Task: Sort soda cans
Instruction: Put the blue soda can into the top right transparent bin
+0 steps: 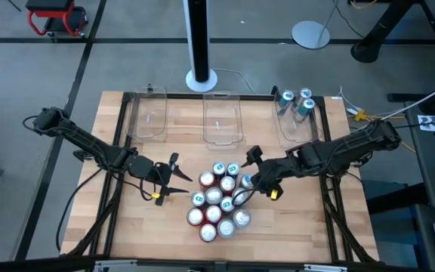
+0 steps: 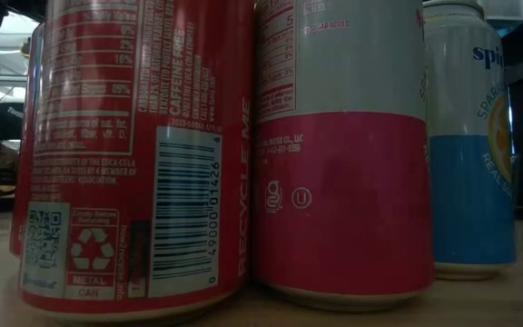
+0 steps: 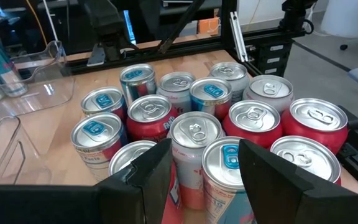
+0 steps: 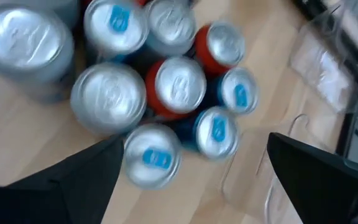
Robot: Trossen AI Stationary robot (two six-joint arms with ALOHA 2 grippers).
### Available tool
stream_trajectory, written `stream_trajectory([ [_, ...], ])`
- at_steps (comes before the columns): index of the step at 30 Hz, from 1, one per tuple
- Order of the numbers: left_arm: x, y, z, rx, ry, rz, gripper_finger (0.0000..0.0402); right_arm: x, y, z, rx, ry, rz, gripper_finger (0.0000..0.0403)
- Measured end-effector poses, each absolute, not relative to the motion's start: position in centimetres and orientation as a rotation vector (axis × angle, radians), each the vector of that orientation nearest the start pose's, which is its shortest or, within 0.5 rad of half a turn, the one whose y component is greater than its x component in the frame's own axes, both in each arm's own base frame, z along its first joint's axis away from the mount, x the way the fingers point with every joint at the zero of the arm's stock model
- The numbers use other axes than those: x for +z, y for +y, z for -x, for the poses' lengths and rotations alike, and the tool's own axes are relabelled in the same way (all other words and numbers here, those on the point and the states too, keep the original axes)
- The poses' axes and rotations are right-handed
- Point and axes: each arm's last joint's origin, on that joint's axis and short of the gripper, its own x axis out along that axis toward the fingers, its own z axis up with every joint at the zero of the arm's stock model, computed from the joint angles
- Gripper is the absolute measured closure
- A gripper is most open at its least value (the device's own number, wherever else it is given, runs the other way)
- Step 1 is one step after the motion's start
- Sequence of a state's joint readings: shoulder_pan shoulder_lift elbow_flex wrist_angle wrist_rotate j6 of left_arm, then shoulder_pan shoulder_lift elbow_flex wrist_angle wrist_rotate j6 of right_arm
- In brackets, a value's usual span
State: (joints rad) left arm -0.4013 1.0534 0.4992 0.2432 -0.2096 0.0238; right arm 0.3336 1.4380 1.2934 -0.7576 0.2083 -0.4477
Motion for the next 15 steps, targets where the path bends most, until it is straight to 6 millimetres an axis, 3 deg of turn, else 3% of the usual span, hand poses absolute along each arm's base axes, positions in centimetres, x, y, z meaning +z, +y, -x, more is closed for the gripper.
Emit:
stream_trajectory([
  [8, 22.5, -8.1, -20.6, -0.194, 0.296, -0.117, 0.0227, 28.9, 10.1, -30.1, 0.414, 0.88, 0.638, 0.0006],
  [15, 22.6, -8.1, -20.6, -0.194, 0.294, -0.117, 0.0227, 27.4, 10.4, -30.5, 0.468, 0.953, 0.597, 0.0006],
])
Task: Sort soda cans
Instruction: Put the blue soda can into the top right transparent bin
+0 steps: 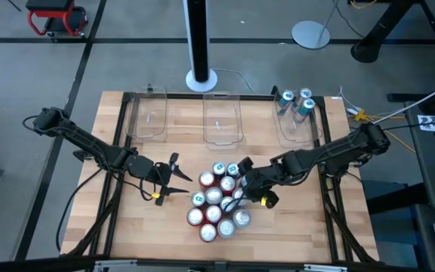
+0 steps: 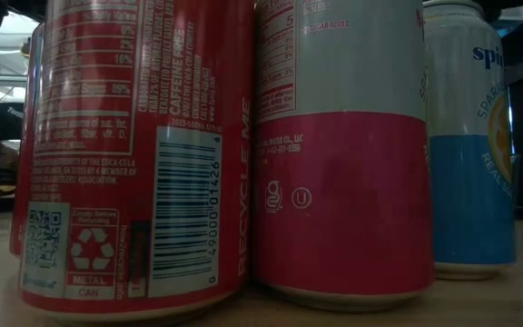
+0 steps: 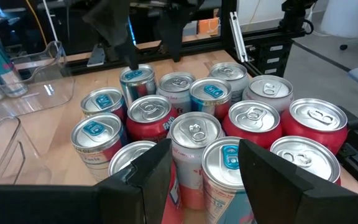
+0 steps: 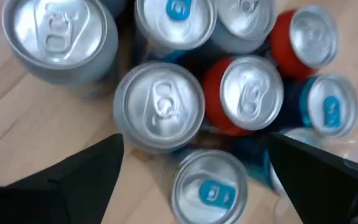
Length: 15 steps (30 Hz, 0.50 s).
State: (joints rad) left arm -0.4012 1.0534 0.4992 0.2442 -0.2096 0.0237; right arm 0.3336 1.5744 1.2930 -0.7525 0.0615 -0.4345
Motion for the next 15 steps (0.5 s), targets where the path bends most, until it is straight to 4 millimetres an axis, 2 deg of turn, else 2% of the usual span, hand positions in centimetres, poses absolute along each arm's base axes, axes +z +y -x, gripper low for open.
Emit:
stream_trajectory([
  [7, 22.56, -8.07, -20.56, -0.194, 0.295, -0.116, 0.0227, 26.3, 9.82, -29.48, 0.419, 1.139, 0.625, 0.0006],
  [15, 22.56, -8.07, -20.56, -0.194, 0.294, -0.118, 0.0227, 26.47, 9.77, -29.88, 0.372, 1.101, 0.641, 0.0006],
])
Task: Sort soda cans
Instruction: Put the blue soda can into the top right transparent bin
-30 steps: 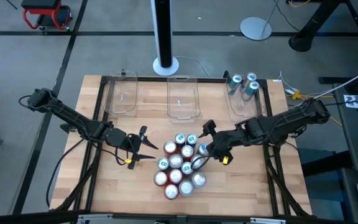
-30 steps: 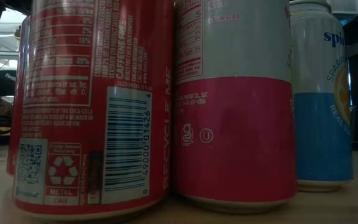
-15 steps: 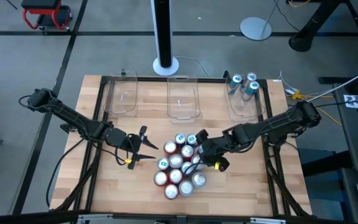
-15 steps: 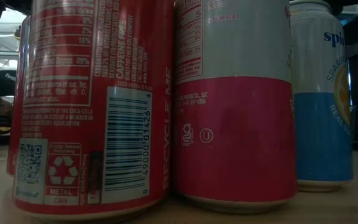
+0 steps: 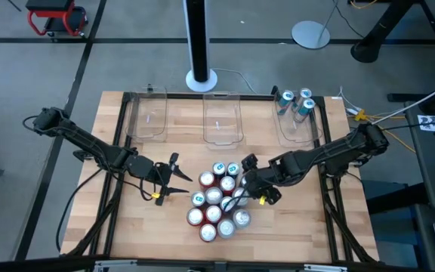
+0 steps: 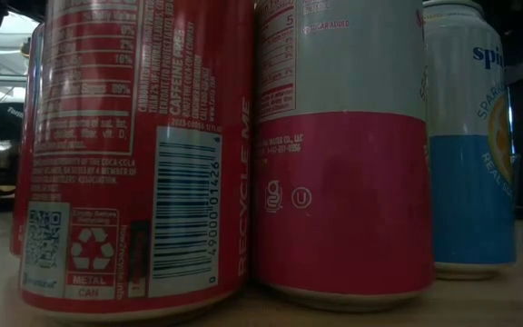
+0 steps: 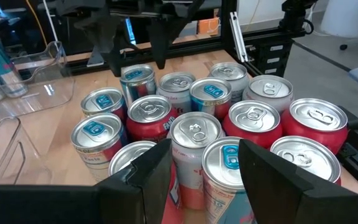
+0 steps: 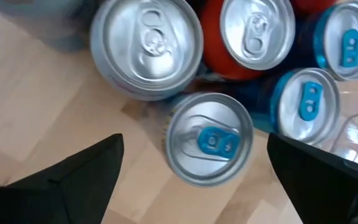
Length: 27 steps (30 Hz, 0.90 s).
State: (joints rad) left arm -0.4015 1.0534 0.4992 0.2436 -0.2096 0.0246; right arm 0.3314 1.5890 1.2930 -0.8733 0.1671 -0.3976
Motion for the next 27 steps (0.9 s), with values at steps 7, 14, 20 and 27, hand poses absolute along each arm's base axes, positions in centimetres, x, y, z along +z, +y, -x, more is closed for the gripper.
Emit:
stream_trajectory([
  [7, 22.6, -8.1, -20.6, -0.194, 0.294, -0.119, 0.0227, 26.3, 9.2, -30.4, 0.344, 1.095, 0.646, 0.0006],
  [14, 22.6, -8.1, -20.6, -0.194, 0.292, -0.118, 0.0227, 24.4, 9.3, -31.5, 0.408, 1.138, 0.658, 0.0006],
  [20, 22.6, -8.1, -20.6, -0.194, 0.293, -0.118, 0.0227, 23.1, 9.4, -32.1, 0.454, 1.174, 0.637, 0.0006],
  [27, 22.6, -8.1, -20.6, -0.194, 0.293, -0.118, 0.0227, 22.9, 9.5, -32.2, 0.474, 1.168, 0.651, 0.0006],
])
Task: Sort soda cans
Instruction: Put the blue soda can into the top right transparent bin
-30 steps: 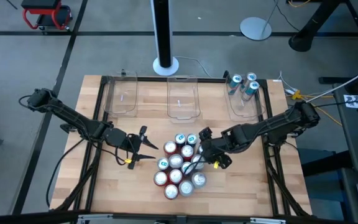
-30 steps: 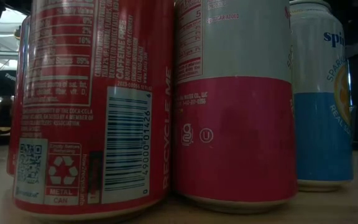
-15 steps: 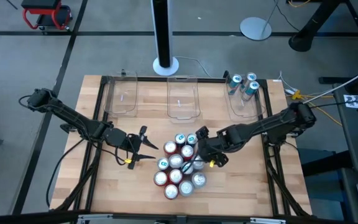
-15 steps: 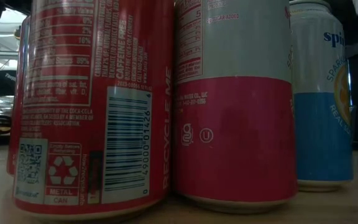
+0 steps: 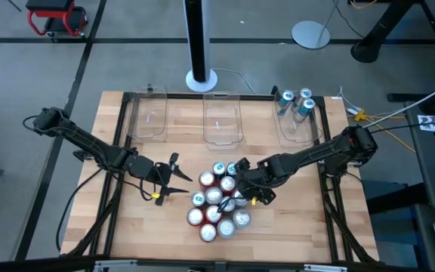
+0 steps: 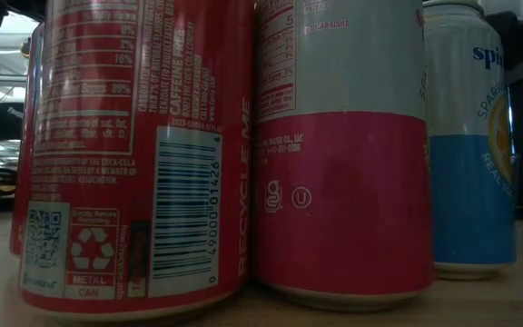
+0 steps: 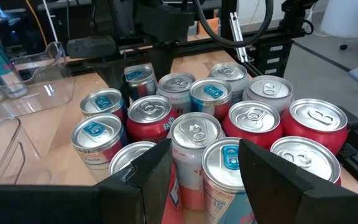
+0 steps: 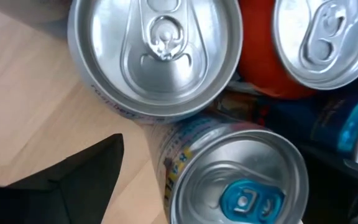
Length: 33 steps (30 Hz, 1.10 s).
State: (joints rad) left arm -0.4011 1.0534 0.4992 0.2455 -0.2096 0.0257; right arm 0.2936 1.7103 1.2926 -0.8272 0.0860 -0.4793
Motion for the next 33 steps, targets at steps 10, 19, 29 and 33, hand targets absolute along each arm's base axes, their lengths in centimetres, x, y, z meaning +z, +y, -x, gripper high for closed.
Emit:
stream_trajectory([
  [10, 22.6, -8.1, -20.6, -0.194, 0.293, -0.118, 0.0227, 22.9, 9.5, -32.4, 0.471, 1.15, 0.65, 0.0073],
  [19, 22.6, -8.1, -20.6, -0.194, 0.293, -0.118, 0.0227, 23.2, 9.5, -32.3, 0.487, 1.14, 0.67, 0.0165],
  [29, 22.5, -8.1, -20.6, -0.194, 0.296, -0.119, 0.0227, 25.9, 9.1, -31.5, 0.465, 1.171, 0.721, 0.016],
  [33, 22.5, -8.1, -20.6, -0.194, 0.296, -0.118, 0.0227, 27.5, 9.0, -31.3, 0.435, 1.21, 0.759, 0.0167],
])
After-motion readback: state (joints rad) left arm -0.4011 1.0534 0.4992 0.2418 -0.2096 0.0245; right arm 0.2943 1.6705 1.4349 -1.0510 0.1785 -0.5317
